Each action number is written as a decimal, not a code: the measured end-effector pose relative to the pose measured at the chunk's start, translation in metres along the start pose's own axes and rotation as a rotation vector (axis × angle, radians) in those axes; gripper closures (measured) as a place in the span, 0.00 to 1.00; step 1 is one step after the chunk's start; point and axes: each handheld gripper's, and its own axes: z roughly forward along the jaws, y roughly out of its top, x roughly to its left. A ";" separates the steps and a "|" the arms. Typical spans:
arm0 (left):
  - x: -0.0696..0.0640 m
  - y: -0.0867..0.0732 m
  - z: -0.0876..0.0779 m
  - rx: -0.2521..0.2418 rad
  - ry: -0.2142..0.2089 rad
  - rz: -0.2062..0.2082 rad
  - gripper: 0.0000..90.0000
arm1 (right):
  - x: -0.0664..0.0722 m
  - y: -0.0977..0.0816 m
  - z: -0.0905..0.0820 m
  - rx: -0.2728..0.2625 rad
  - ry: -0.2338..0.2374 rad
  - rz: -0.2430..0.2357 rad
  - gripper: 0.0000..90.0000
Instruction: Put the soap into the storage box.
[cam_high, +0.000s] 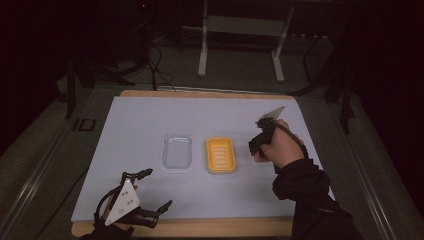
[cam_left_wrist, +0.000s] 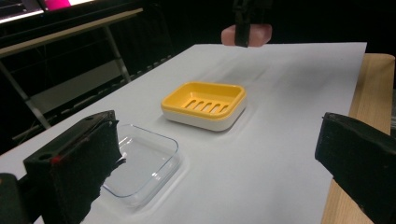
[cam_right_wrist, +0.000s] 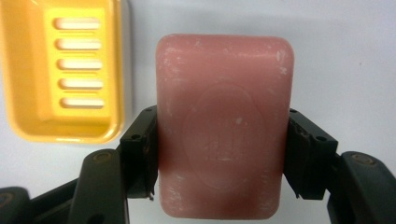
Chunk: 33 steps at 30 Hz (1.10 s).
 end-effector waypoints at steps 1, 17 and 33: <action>0.000 0.000 0.000 -0.003 0.000 -0.002 0.01 | 0.003 0.001 -0.003 -0.005 0.004 -0.004 0.42; 0.000 0.000 -0.002 -0.009 -0.006 0.002 0.01 | 0.060 0.005 -0.019 -0.093 0.050 -0.034 0.42; -0.002 0.001 -0.002 -0.012 -0.020 0.008 0.01 | 0.092 0.003 0.015 -0.120 0.088 0.008 0.42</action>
